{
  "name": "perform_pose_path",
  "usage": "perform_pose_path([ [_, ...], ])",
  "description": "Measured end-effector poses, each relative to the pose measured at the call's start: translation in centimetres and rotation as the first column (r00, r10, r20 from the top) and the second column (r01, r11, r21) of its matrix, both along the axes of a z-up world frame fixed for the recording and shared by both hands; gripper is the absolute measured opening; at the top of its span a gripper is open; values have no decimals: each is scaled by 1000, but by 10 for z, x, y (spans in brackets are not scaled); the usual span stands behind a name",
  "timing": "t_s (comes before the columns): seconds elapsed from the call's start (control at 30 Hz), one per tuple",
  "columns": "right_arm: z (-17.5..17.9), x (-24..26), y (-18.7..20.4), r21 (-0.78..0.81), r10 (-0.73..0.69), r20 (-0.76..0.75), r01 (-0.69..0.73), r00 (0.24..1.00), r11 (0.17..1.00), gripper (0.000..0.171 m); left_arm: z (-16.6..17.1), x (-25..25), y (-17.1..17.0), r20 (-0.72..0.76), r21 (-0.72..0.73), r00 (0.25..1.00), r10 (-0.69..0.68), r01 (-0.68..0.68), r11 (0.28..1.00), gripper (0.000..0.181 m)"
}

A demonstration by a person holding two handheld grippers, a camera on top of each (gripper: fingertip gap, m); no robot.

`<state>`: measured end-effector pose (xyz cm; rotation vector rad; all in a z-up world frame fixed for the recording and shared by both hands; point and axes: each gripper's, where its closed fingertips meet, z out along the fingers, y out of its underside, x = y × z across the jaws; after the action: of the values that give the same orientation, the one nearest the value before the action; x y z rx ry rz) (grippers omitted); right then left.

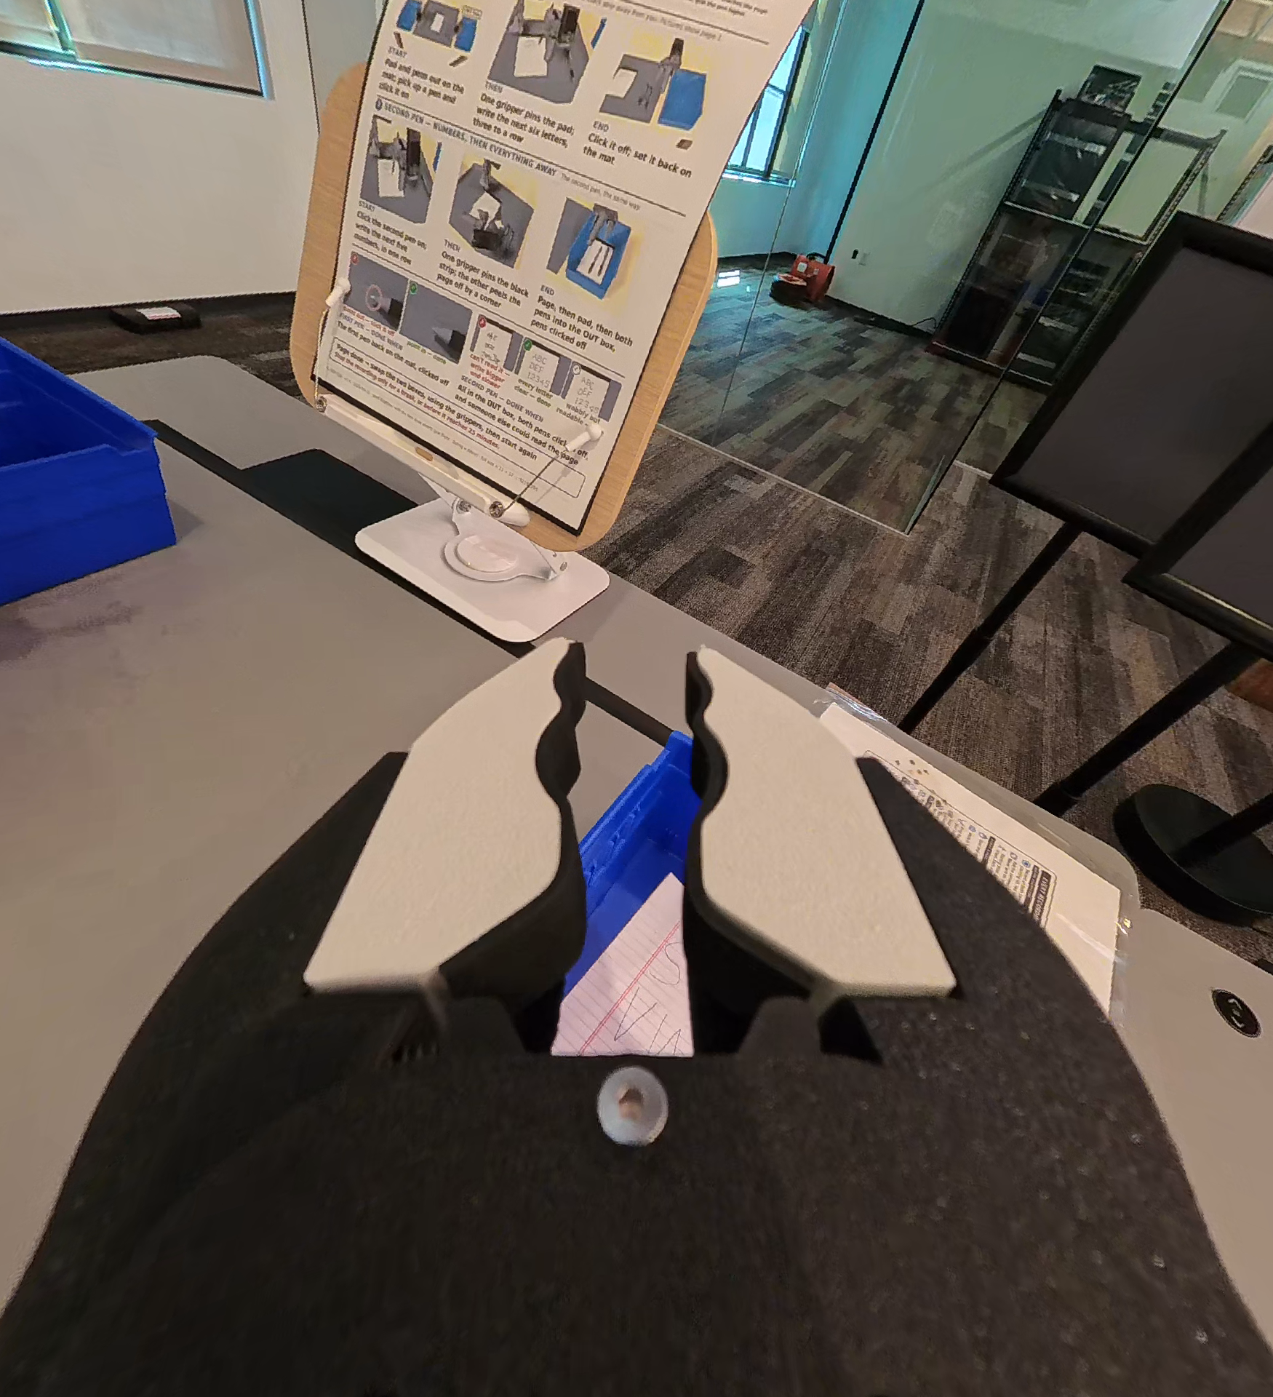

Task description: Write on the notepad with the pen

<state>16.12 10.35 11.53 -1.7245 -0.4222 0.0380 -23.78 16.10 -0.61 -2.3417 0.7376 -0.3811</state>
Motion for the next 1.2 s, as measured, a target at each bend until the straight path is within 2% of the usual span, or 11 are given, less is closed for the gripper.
perform_pose_path([
  [0.17,0,2,-3,-2,-19,13,19,1000,1000,25,-67,148,-61,95,-170,982,-164,179,969,10],
  [0.27,0,0,-4,-2,-12,16,12,1000,1000,25,-105,193,-78,60,-261,983,-172,182,948,10],
  [0.33,0,-2,-3,1,-1,12,1,1000,1000,25,-116,211,-81,62,-284,988,-141,153,947,9],
  [0.6,-2,-9,1,2,51,-19,-51,999,999,26,-134,239,-81,45,-311,999,15,0,950,10],
  [0.9,0,-5,-7,7,75,-57,-75,996,997,26,-146,255,-92,-69,-299,997,26,-45,953,10],
  [1.2,-1,4,-12,6,73,-87,-73,994,997,26,-150,263,-97,-92,-305,996,3,-31,952,10],
])
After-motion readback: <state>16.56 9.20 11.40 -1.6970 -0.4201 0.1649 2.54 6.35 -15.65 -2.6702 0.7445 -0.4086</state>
